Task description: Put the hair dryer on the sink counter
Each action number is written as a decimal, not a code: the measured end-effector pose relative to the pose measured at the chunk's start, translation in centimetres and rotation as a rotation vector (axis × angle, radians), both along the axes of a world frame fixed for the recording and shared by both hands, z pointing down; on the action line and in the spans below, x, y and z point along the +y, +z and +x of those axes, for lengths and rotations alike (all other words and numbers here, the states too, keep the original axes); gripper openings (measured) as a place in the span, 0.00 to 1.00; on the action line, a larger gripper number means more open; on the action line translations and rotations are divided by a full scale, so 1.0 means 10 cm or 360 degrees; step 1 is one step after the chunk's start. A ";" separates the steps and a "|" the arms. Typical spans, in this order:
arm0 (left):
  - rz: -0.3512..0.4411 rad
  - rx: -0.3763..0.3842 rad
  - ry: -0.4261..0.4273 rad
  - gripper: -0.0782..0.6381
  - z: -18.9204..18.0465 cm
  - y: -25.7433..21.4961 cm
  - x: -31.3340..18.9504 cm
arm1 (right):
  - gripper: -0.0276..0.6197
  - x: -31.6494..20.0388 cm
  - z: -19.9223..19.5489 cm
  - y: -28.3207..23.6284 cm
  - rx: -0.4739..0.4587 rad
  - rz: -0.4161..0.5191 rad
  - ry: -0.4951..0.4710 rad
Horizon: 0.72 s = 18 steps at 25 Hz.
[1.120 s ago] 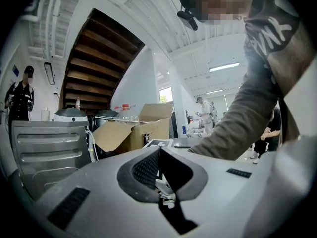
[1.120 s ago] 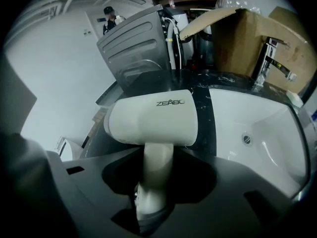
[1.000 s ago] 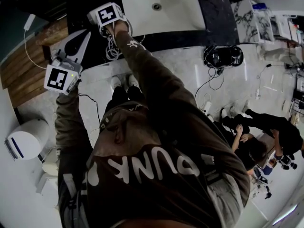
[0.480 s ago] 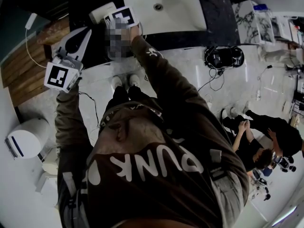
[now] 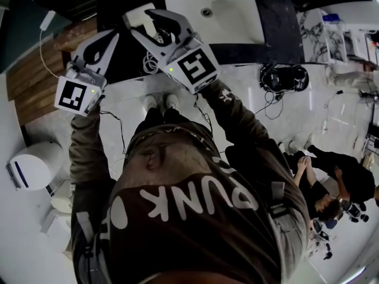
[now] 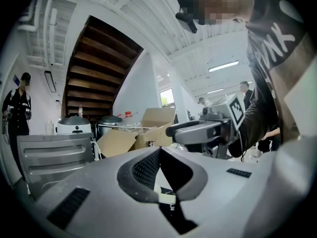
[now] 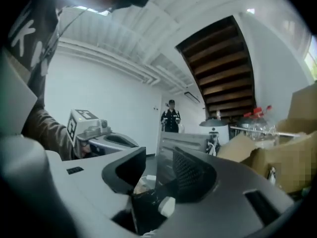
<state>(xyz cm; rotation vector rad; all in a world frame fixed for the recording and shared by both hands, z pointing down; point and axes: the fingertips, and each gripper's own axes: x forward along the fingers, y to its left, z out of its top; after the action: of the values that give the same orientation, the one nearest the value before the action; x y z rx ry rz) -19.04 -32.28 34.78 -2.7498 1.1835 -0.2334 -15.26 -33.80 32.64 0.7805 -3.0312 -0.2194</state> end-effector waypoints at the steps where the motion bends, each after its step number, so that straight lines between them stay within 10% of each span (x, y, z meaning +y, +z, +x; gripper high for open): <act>1: 0.0004 0.0006 -0.0003 0.10 -0.01 -0.04 0.02 | 0.31 0.09 0.02 -0.07 0.0001 0.0090 -0.0021; 18: -0.0034 0.0045 0.0028 0.10 0.06 -0.12 0.26 | 0.06 0.39 0.03 0.08 0.0202 0.0224 -0.0050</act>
<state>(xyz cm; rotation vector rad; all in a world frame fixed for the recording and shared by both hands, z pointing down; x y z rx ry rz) -18.46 -29.69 33.54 -2.7896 1.1700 -0.2073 -14.92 -29.87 33.42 0.6971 -2.9345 -0.4686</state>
